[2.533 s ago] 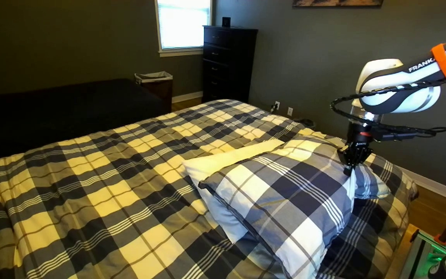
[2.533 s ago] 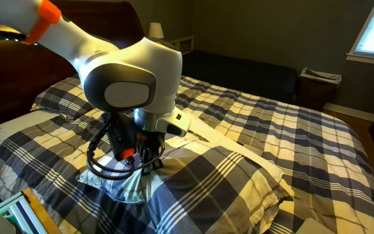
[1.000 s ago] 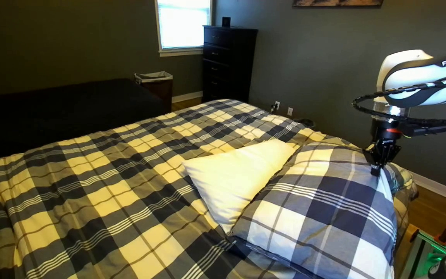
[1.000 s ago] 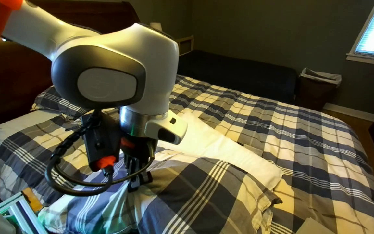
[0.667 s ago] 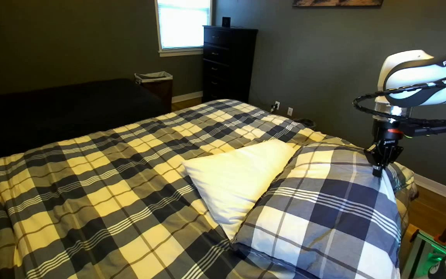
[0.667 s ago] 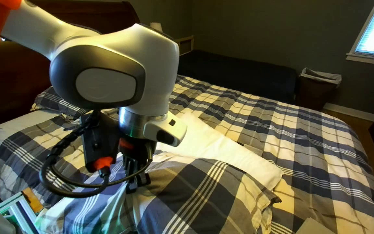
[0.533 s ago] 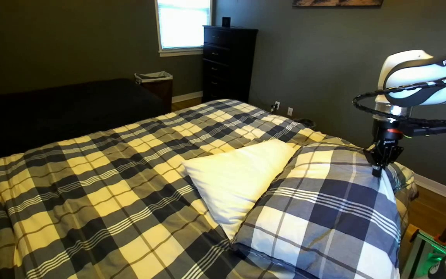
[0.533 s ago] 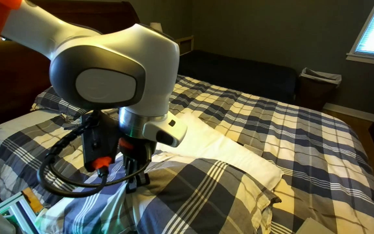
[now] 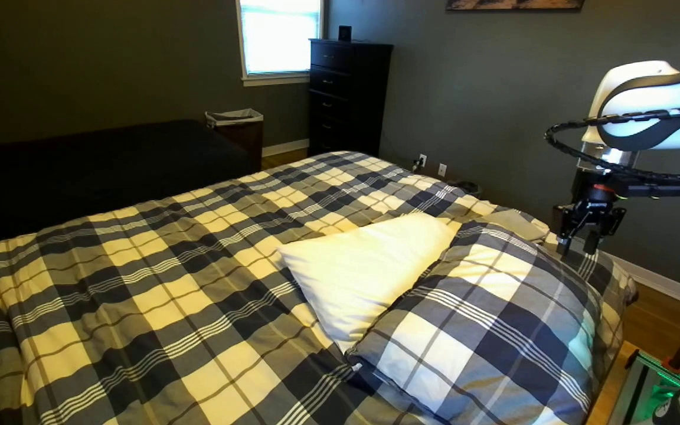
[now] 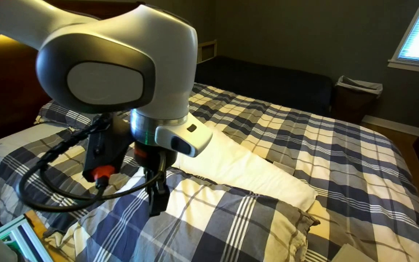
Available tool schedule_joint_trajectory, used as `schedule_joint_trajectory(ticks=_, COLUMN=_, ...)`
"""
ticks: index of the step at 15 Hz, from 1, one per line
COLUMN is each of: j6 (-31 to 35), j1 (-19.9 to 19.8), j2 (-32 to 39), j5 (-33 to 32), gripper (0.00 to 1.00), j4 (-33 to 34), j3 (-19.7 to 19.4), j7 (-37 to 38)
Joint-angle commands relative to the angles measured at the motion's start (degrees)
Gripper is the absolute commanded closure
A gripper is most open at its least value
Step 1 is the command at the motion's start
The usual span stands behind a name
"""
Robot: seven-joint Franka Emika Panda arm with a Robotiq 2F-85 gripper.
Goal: Slide the checked black and white pillow downwards on the bed
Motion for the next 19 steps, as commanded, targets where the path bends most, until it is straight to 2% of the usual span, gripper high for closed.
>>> schedule_joint_trajectory(ticks=1, j6=7.37, j1=-0.33, j2=-3.76, j5=0.12, gripper=0.01, j4=-1.57, j3=0.60, j7=1.11)
schedule_joint_trajectory(ticks=6, j6=18.82, j1=1.13, j2=-4.35, j5=-1.66, gripper=0.00, j4=-1.26, j3=1.78, j7=-3.50)
schedule_joint_trajectory(ticks=10, j6=25.08, j1=2.91, j2=-3.27, j5=-1.45, gripper=0.00, j4=-0.49, j3=2.43, j7=-7.24)
schedule_joint_trajectory(ticks=19, j6=24.85, j1=3.10, j2=-3.06, j5=-0.89, gripper=0.00, j4=0.34, j3=2.82, j7=-7.56)
